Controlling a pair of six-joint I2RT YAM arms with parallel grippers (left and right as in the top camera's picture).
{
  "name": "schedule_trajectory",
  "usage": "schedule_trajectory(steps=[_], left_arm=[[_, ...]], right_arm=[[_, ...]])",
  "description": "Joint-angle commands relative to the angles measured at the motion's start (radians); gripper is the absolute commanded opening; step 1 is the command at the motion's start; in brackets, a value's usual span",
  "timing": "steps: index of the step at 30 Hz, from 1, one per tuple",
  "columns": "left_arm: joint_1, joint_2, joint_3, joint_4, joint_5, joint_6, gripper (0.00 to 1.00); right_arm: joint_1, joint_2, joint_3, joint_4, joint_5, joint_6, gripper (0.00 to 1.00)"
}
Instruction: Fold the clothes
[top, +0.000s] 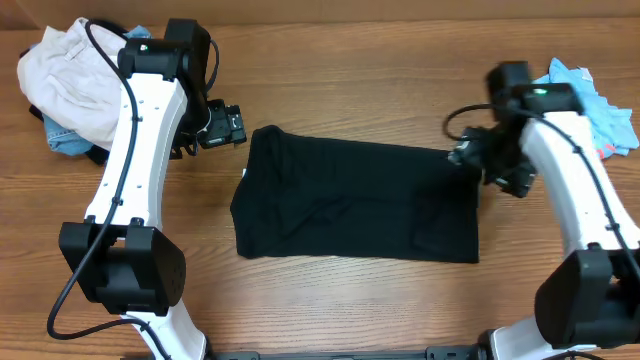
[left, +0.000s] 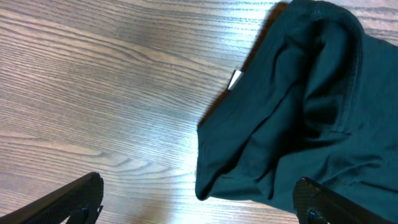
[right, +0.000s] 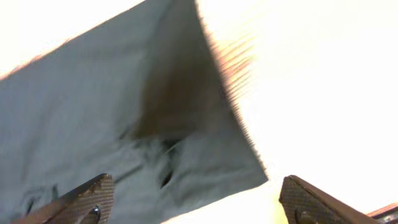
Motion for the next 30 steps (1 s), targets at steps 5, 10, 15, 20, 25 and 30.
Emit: schedule_trajectory(steps=[5, 10, 15, 20, 25, 30], left_arm=[[-0.006, -0.014, 0.01, -0.002, 0.009, 0.002, 1.0], [-0.006, -0.014, 0.01, -0.01, 0.009, 0.002, 1.0], [-0.006, -0.014, 0.01, -0.01, 0.009, 0.002, 1.0], [-0.006, -0.014, 0.01, -0.009, 0.009, 0.002, 1.0], [-0.006, -0.014, 0.01, -0.009, 0.009, 0.001, 1.0], [-0.006, -0.014, 0.01, -0.01, 0.009, 0.002, 1.0]], right_arm=[[-0.093, -0.003, -0.229, 0.275, -0.313, -0.139, 0.94], [-0.093, -0.002, -0.372, 0.437, -0.33, -0.125, 0.94], [-0.093, 0.0, -0.384, 0.504, -0.364, -0.124, 0.42], [-0.093, -0.001, -0.375, 0.546, -0.465, -0.109, 0.04], [-0.06, 0.0, -0.376, 0.624, -0.626, -0.108, 0.04], [0.083, 0.0, -0.377, 0.732, -0.625, -0.106, 0.24]])
